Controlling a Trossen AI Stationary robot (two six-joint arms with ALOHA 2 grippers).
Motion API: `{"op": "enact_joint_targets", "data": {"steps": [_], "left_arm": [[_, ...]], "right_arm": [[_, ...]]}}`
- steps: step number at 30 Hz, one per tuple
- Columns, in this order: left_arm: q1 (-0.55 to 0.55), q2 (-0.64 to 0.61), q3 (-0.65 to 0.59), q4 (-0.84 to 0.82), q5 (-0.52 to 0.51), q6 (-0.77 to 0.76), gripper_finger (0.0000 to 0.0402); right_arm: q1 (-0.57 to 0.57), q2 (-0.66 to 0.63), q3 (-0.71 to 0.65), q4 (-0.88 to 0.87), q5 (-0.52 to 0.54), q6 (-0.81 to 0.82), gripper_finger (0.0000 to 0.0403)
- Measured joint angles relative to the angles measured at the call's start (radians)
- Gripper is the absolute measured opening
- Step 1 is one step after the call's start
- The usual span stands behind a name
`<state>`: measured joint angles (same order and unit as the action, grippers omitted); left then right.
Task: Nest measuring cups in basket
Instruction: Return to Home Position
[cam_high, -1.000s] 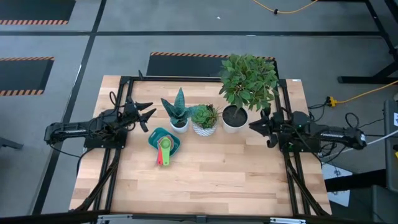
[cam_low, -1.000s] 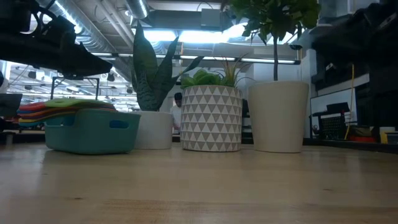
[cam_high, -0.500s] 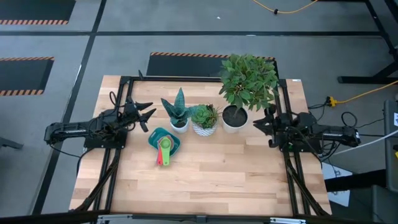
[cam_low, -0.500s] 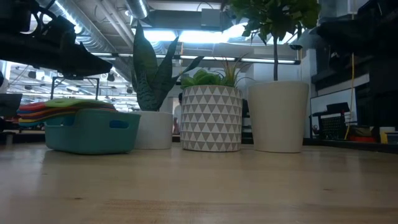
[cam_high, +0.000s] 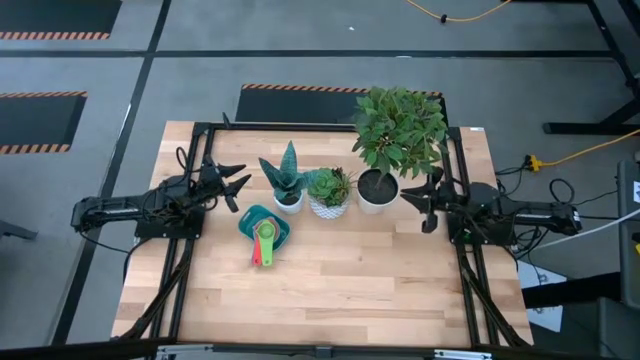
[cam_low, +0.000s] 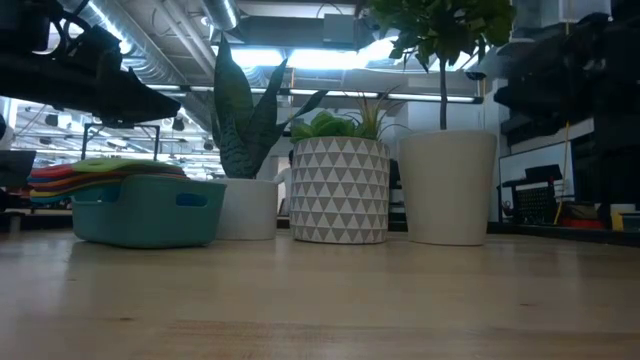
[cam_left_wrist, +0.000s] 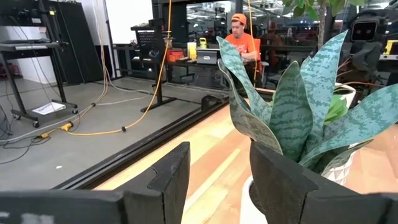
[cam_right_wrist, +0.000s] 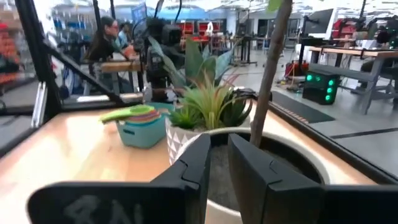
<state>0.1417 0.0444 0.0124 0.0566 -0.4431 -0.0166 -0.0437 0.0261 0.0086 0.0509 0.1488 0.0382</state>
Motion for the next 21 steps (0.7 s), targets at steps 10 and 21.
{"op": "enact_joint_targets", "data": {"steps": [10,21], "left_arm": [[0.0,0.0,0.0,-0.005,0.075,-0.001,0.016],[0.0,0.0,0.0,-0.043,0.349,-0.002,0.016]], "right_arm": [[0.0,0.02,0.0,-0.005,-0.026,-0.072,0.0062],[0.0,0.02,0.0,-0.005,-0.029,-0.07,0.0062]]}}
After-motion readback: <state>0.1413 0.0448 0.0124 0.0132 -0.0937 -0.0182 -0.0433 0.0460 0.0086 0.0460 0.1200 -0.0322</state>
